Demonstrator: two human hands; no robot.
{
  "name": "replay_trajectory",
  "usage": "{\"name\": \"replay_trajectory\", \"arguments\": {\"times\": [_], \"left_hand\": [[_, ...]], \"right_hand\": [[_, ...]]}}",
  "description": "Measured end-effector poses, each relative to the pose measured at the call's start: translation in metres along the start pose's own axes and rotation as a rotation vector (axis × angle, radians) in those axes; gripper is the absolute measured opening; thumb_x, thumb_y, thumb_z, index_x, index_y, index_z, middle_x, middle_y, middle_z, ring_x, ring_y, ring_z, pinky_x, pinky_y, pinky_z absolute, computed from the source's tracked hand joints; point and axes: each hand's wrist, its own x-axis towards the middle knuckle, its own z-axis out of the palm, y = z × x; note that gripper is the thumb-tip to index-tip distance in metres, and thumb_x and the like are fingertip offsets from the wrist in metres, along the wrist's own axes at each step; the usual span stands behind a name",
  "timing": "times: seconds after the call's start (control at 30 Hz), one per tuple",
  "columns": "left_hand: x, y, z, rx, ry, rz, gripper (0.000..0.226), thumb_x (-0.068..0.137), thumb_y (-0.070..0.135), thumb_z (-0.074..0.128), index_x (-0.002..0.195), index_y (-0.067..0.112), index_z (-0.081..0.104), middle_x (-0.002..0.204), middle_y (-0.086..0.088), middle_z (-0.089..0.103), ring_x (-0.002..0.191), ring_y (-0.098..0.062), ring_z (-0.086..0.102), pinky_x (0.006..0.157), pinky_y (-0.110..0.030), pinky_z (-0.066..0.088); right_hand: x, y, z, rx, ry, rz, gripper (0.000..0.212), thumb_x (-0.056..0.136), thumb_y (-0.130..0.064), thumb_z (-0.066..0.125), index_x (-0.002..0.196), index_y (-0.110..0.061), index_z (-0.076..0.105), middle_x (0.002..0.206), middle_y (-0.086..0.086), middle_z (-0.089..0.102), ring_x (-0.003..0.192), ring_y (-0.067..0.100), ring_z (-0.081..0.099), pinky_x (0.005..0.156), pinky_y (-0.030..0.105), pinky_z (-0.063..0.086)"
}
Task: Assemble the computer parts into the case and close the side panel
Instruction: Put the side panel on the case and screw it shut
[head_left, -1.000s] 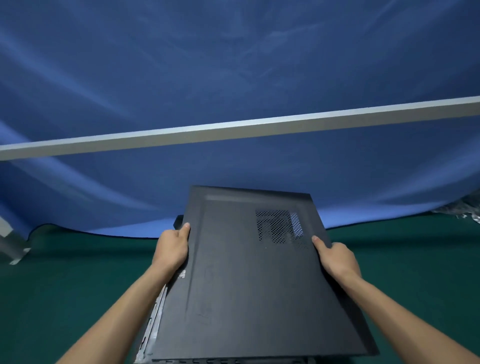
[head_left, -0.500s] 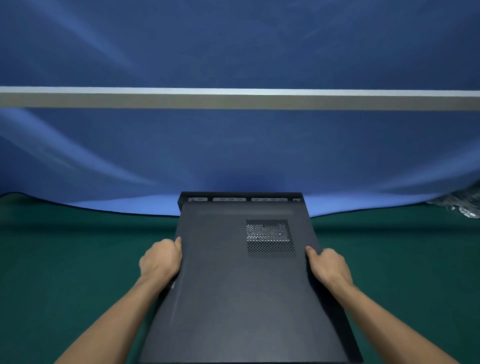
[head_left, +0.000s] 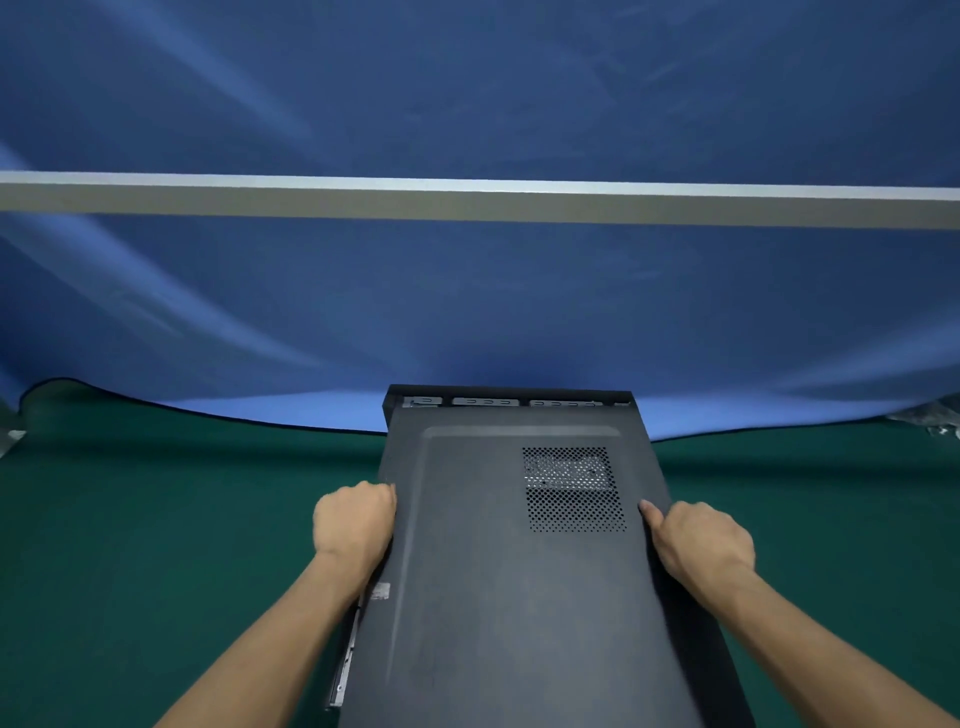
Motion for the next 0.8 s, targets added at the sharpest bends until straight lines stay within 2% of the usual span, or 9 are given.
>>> {"name": "replay_trajectory", "arguments": {"times": [0.07, 0.1, 0.17, 0.27, 0.37, 0.43, 0.5, 0.7, 0.8], "left_hand": [[-0.002, 0.003, -0.001, 0.037, -0.021, 0.030, 0.042, 0.093, 0.017, 0.048, 0.057, 0.021, 0.026, 0.054, 0.008, 0.042, 0.056, -0.018, 0.052, 0.042, -0.024, 0.022], [-0.004, 0.005, -0.001, 0.040, -0.014, 0.048, 0.041, 0.092, 0.017, 0.049, 0.058, 0.021, 0.027, 0.055, 0.008, 0.045, 0.056, -0.018, 0.054, 0.041, -0.024, 0.020], [-0.010, 0.012, -0.002, -0.008, 0.003, 0.050, 0.028, 0.092, 0.018, 0.050, 0.065, 0.022, 0.042, 0.069, 0.007, 0.062, 0.063, -0.016, 0.063, 0.043, -0.024, 0.025], [-0.015, 0.019, -0.001, -0.132, 0.129, 0.019, 0.009, 0.090, 0.020, 0.053, 0.086, 0.016, 0.059, 0.085, -0.001, 0.062, 0.074, -0.018, 0.061, 0.047, -0.027, 0.036], [-0.014, 0.023, 0.011, -0.206, 0.160, -0.009, 0.028, 0.096, 0.034, 0.040, 0.111, 0.014, 0.053, 0.115, -0.005, 0.051, 0.100, -0.021, 0.050, 0.070, -0.030, 0.044], [-0.016, 0.027, 0.016, -0.285, 0.155, 0.013, 0.042, 0.098, 0.040, 0.034, 0.130, 0.016, 0.044, 0.140, -0.005, 0.039, 0.120, -0.021, 0.041, 0.088, -0.031, 0.043], [-0.020, 0.030, 0.020, -0.376, 0.143, 0.010, 0.049, 0.099, 0.041, 0.032, 0.141, 0.016, 0.035, 0.153, -0.001, 0.025, 0.134, -0.021, 0.029, 0.099, -0.032, 0.038], [-0.026, 0.025, 0.027, -0.519, 0.131, -0.017, 0.050, 0.099, 0.037, 0.034, 0.146, 0.018, 0.031, 0.157, 0.000, 0.016, 0.142, -0.019, 0.020, 0.105, -0.034, 0.036], [-0.028, 0.025, 0.026, -0.530, 0.113, -0.017, 0.051, 0.100, 0.037, 0.032, 0.147, 0.020, 0.028, 0.158, 0.002, 0.012, 0.142, -0.018, 0.020, 0.103, -0.033, 0.038]], "right_hand": [[0.000, -0.001, -0.002, -0.088, 0.015, -0.041, 0.061, 0.102, -0.048, 0.016, 0.099, -0.014, 0.066, 0.097, 0.001, 0.067, 0.090, 0.022, 0.066, 0.059, 0.027, 0.044], [0.000, -0.001, -0.003, -0.129, 0.023, -0.060, 0.060, 0.102, -0.046, 0.016, 0.099, -0.014, 0.066, 0.095, 0.000, 0.067, 0.088, 0.021, 0.067, 0.058, 0.026, 0.044], [0.004, 0.000, -0.005, -0.164, 0.030, -0.072, 0.057, 0.102, -0.046, 0.017, 0.100, -0.016, 0.066, 0.095, -0.001, 0.067, 0.087, 0.020, 0.067, 0.057, 0.026, 0.044], [0.008, 0.001, -0.004, -0.163, 0.053, -0.062, 0.055, 0.101, -0.048, 0.019, 0.098, -0.017, 0.065, 0.094, -0.002, 0.067, 0.085, 0.019, 0.067, 0.055, 0.025, 0.040], [0.008, 0.002, 0.001, -0.164, 0.071, -0.067, 0.055, 0.102, -0.047, 0.018, 0.095, -0.017, 0.064, 0.092, -0.002, 0.068, 0.083, 0.019, 0.067, 0.054, 0.025, 0.040], [0.008, 0.003, 0.005, -0.150, 0.068, -0.062, 0.056, 0.102, -0.046, 0.018, 0.095, -0.017, 0.064, 0.092, -0.001, 0.068, 0.084, 0.020, 0.067, 0.054, 0.026, 0.040], [0.009, 0.006, 0.007, -0.112, 0.049, -0.054, 0.056, 0.102, -0.046, 0.018, 0.095, -0.016, 0.064, 0.094, 0.000, 0.068, 0.086, 0.021, 0.067, 0.057, 0.027, 0.043], [0.007, 0.006, 0.010, 0.009, 0.005, -0.045, 0.053, 0.102, -0.045, 0.020, 0.102, -0.013, 0.063, 0.101, 0.003, 0.067, 0.092, 0.024, 0.065, 0.065, 0.029, 0.044], [0.005, 0.005, 0.005, -0.073, 0.012, -0.052, 0.052, 0.103, -0.045, 0.020, 0.101, -0.017, 0.064, 0.098, 0.000, 0.068, 0.089, 0.021, 0.066, 0.061, 0.027, 0.043]]}}
